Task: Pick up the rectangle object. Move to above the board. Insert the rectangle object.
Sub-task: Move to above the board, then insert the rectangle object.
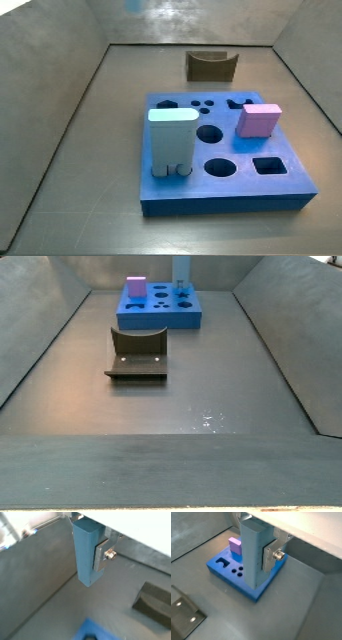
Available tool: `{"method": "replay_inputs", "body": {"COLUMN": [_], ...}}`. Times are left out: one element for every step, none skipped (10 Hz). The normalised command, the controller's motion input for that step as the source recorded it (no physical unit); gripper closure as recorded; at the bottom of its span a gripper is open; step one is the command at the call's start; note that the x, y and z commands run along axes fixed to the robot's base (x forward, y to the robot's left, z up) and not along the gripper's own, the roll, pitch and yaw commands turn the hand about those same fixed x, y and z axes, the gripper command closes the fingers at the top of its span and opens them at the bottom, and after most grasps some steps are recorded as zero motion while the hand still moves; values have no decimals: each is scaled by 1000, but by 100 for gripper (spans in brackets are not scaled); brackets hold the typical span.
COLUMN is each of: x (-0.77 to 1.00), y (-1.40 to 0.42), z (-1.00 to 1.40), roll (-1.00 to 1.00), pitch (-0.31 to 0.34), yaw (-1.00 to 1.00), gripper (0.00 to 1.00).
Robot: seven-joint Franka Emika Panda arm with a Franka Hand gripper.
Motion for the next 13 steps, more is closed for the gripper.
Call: {"method": "replay_inputs", "body": {"x": [608,628,564,394,187,0,0,0,0,0,34,6,0], "y": [-1000,-1000,-843,-550,-245,0,-14,-11,-17,-40,-114,-74,-11], "z": [-444,-446,-378,-251,-99,0,0,0,0,0,0,0,0], "roll": [60,79,117,167,127,26,89,54,0,0,43,60,0], "pitch": [45,35,25,23,-2,0,0,0,0,0,0,0,0], "yaw": [368,260,112,38,12,0,0,0,0,0,-86,-69,-40], "gripper": [100,100,100,100,100,100,100,100,100,100,100,100,100]}}
